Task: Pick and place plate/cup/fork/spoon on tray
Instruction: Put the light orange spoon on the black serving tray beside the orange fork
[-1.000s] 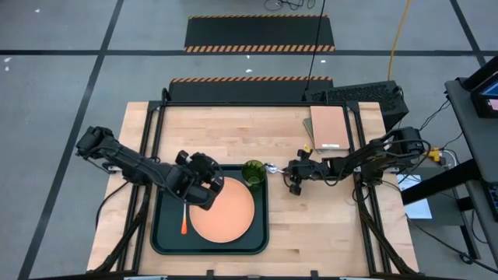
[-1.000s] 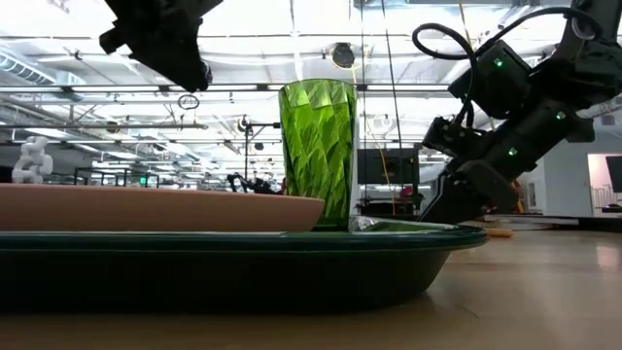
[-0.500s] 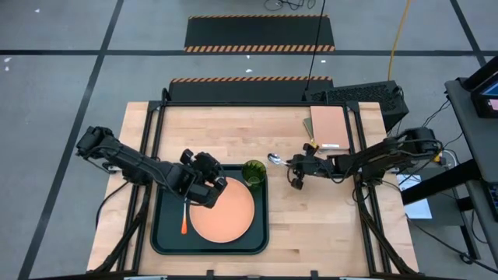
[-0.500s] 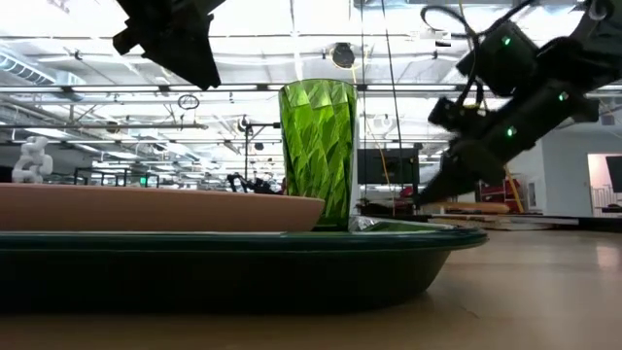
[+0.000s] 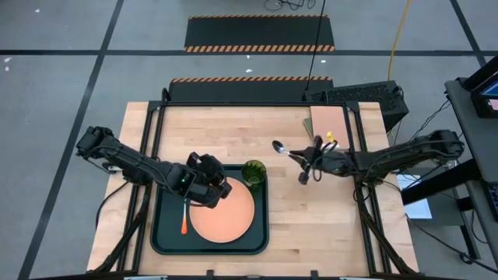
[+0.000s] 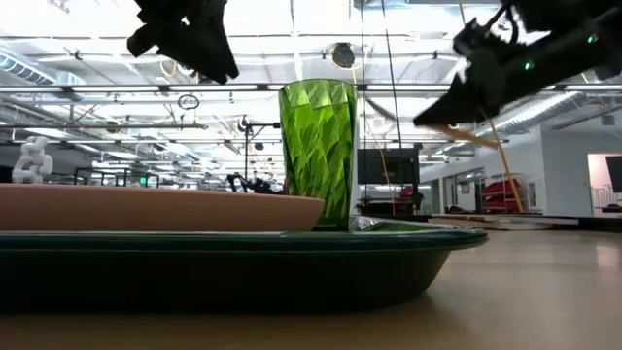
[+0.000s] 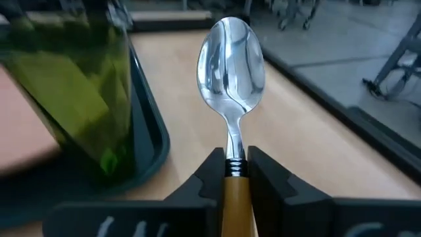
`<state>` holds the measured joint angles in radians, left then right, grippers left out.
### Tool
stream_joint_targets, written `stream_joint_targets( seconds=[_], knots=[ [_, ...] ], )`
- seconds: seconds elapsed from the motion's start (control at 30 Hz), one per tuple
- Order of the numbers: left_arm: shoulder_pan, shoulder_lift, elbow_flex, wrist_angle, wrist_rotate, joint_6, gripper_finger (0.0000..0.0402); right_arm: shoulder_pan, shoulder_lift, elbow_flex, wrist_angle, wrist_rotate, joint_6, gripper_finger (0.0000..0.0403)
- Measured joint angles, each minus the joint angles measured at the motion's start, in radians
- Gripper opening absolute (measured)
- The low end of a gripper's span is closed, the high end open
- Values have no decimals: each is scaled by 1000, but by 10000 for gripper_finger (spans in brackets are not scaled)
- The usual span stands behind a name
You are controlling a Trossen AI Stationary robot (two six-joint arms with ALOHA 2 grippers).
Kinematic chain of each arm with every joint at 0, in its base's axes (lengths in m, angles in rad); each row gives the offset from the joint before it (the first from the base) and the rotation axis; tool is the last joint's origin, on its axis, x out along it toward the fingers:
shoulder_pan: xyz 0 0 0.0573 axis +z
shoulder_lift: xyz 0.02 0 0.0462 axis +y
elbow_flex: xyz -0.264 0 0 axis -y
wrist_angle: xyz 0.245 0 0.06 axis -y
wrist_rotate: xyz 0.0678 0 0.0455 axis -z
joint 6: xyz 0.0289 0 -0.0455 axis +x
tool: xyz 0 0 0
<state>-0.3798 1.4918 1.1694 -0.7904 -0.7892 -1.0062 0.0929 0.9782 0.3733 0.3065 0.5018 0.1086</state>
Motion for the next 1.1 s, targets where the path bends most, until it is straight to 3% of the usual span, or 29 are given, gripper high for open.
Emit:
stream_joint_targets(
  seconds=[0.27,0.4,0.87,1.1],
  knots=[
    [-2,0,0,80,3,38,108,54,-126,0,13,3,-6,33],
    [-2,0,0,177,0,135,108,94,-150,0,64,61,-27,33],
    [-15,0,0,454,-72,371,108,223,-144,1,324,105,-69,33],
    [-23,0,0,705,-77,536,108,289,-144,2,413,163,-118,33]
  ],
)
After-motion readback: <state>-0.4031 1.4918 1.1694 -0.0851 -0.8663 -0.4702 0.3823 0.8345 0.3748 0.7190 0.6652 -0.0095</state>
